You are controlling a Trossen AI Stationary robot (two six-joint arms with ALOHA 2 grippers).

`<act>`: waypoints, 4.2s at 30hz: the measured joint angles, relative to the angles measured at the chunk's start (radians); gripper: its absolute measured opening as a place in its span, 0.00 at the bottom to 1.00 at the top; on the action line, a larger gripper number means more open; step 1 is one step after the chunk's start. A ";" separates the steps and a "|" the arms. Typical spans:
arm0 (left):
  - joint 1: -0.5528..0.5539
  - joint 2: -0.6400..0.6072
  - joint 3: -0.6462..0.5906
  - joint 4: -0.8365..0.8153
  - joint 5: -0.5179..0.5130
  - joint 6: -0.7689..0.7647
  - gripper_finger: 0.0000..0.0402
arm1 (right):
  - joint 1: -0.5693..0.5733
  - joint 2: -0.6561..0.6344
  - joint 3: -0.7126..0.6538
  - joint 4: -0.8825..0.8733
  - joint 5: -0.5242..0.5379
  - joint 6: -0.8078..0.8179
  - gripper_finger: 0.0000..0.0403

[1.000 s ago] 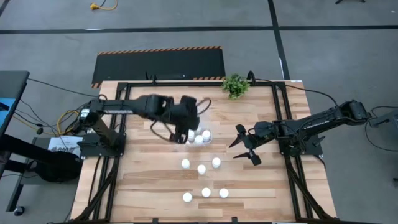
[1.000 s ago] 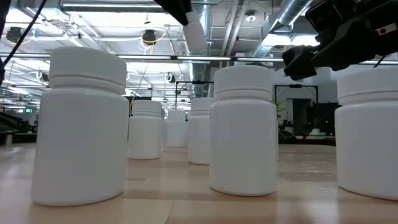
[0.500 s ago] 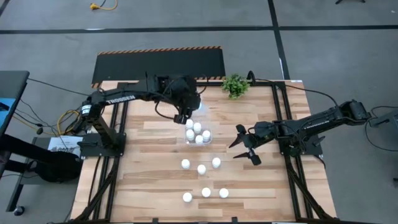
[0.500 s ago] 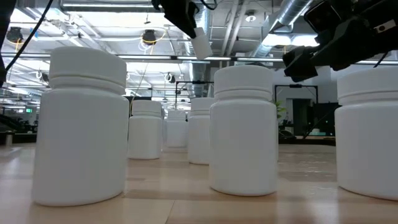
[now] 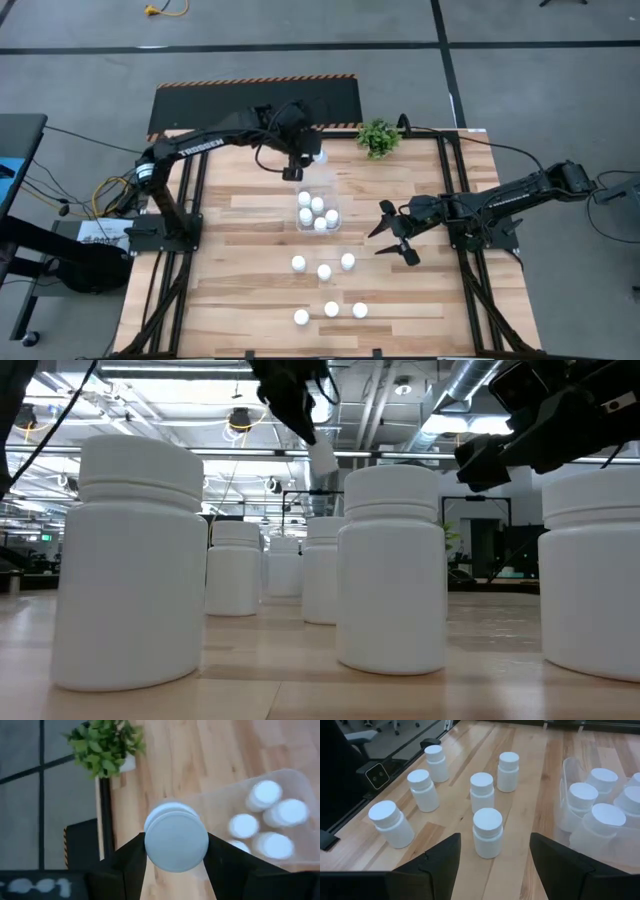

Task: Pick and place pill bottles into a basket
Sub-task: Put the pill bottles into the container

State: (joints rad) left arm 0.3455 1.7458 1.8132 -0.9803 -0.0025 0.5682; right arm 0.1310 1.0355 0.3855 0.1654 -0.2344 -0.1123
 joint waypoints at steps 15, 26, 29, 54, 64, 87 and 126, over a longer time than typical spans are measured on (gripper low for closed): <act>0.058 0.156 -0.002 -0.059 0.059 0.053 0.42 | -0.012 0.208 0.000 0.105 -0.002 -0.008 0.57; 0.059 0.187 -0.011 -0.140 0.176 0.052 0.42 | -0.037 0.312 0.048 0.135 -0.030 -0.021 0.57; 0.058 0.187 -0.016 -0.162 0.184 0.048 0.42 | -0.037 0.313 0.050 0.137 -0.053 -0.027 0.57; 0.058 0.187 -0.037 -0.143 0.234 0.031 0.42 | -0.035 0.313 0.050 0.135 -0.055 -0.026 0.57; 0.071 0.199 -0.037 -0.120 0.242 0.058 0.42 | -0.035 0.312 0.050 0.135 -0.055 -0.019 0.57; 0.084 0.248 -0.101 -0.076 0.258 0.069 0.42 | -0.033 0.312 0.050 0.127 -0.056 -0.018 0.57; 0.065 0.303 0.184 -0.476 0.296 0.064 0.54 | -0.035 0.312 0.049 0.162 -0.053 0.035 0.57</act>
State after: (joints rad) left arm 0.4100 2.0491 1.9971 -1.4562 0.2935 0.6322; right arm 0.0963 1.3479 0.4347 0.3270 -0.2871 -0.0776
